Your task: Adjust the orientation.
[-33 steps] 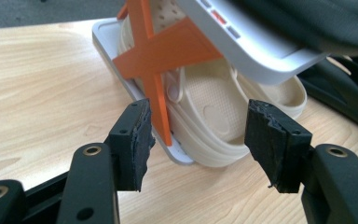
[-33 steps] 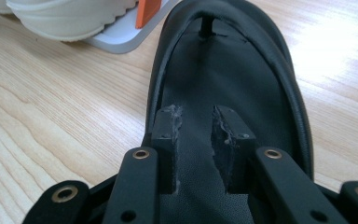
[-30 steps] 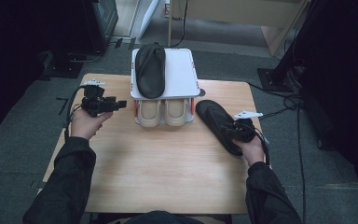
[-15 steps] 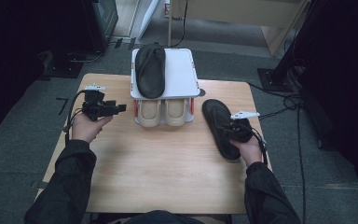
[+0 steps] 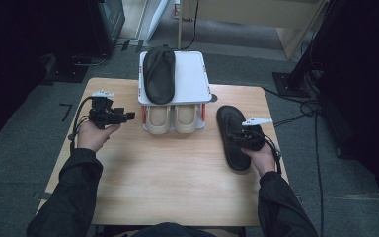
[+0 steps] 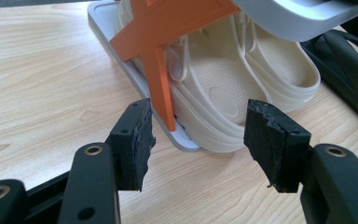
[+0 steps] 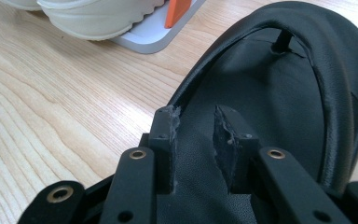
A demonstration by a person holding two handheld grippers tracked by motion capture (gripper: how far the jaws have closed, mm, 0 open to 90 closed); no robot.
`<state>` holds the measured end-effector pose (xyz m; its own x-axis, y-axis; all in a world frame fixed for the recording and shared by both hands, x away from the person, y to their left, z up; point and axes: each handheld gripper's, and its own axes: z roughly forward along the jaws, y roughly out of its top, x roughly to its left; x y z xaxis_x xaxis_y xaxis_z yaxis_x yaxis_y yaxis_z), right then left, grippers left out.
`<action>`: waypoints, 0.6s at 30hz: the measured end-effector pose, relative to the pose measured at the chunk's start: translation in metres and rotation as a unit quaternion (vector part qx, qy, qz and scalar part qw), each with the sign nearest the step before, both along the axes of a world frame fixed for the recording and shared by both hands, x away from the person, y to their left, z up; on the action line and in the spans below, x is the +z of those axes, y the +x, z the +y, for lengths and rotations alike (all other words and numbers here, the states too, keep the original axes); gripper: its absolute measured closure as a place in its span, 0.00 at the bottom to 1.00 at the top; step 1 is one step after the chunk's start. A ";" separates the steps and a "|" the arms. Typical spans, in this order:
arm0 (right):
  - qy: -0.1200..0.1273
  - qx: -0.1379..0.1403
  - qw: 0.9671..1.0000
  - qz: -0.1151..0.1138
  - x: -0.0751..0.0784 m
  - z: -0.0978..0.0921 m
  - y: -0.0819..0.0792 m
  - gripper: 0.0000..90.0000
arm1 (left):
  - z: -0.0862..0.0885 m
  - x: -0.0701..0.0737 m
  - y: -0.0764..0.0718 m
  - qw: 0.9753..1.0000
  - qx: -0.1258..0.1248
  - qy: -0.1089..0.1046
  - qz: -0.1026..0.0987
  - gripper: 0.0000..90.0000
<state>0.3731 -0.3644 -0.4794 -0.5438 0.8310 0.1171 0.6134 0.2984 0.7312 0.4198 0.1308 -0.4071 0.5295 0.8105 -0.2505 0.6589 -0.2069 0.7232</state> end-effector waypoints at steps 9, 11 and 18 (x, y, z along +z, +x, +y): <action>0.003 -0.014 1.000 -0.012 0.006 -0.009 0.001 0.74 | 0.000 -0.001 0.000 1.000 -0.003 0.007 0.003 0.47; 0.002 -0.022 1.000 -0.018 0.010 -0.012 0.001 0.74 | 0.000 -0.001 0.000 1.000 -0.003 0.008 0.003 0.47; 0.018 -0.031 0.999 -0.027 0.016 -0.024 0.003 0.71 | -0.001 -0.001 0.000 1.000 -0.006 0.007 -0.002 0.47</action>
